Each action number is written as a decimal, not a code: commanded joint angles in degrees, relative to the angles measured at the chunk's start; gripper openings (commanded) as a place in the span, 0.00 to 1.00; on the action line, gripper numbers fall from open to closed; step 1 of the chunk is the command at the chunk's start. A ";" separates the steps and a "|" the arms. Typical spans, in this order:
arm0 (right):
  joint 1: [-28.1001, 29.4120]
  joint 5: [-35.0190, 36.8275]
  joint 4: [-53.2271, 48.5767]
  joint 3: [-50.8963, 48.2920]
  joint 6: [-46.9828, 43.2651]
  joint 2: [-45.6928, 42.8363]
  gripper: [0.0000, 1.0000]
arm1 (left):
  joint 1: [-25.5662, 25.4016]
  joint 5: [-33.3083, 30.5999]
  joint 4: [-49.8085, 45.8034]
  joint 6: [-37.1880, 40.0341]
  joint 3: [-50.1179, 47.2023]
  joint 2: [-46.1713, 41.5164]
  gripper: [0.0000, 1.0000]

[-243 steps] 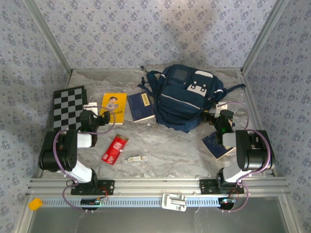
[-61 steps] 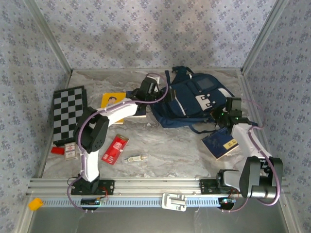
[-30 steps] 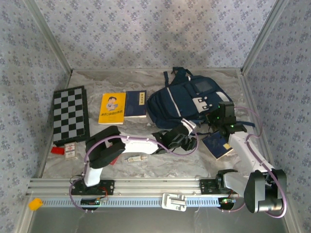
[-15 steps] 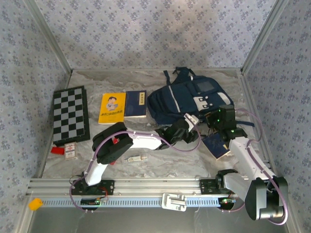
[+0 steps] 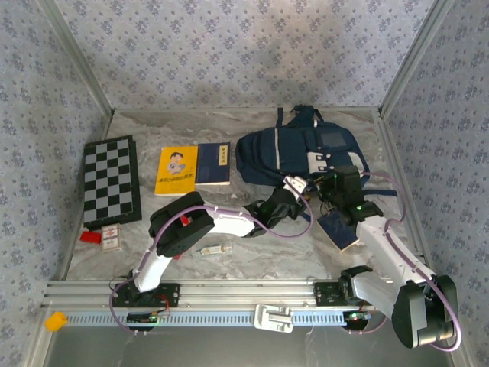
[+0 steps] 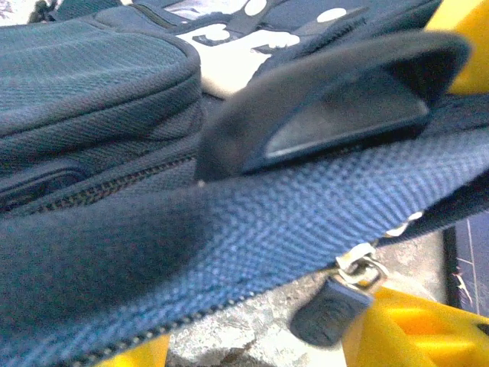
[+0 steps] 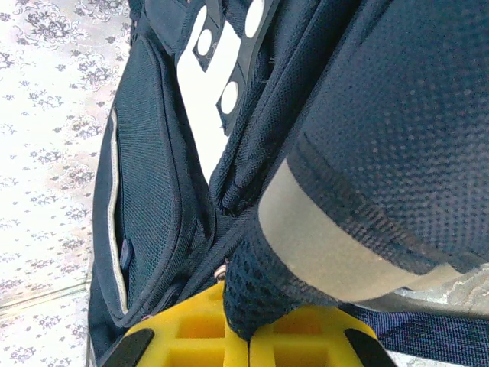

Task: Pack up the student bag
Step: Unzip the student bag at the center of the table.

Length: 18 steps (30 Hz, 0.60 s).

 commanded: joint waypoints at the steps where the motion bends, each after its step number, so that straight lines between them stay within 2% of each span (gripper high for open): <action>1: 1.20 -1.37 -0.08 1.62 0.74 -0.93 0.00 | 0.64 -4.36 5.02 -0.50 2.41 0.33 0.53; 4: 1.33 -1.10 -0.21 1.30 0.64 -0.78 0.00 | 0.90 -3.33 5.72 -0.31 1.89 -0.19 0.45; 10: 1.42 -1.16 0.56 0.63 0.47 -0.14 0.00 | 0.90 1.45 6.38 1.32 2.08 -0.68 0.36; 18: 1.60 -0.57 0.41 0.59 -0.09 0.42 0.00 | 0.89 4.23 6.13 1.07 3.19 -0.82 0.30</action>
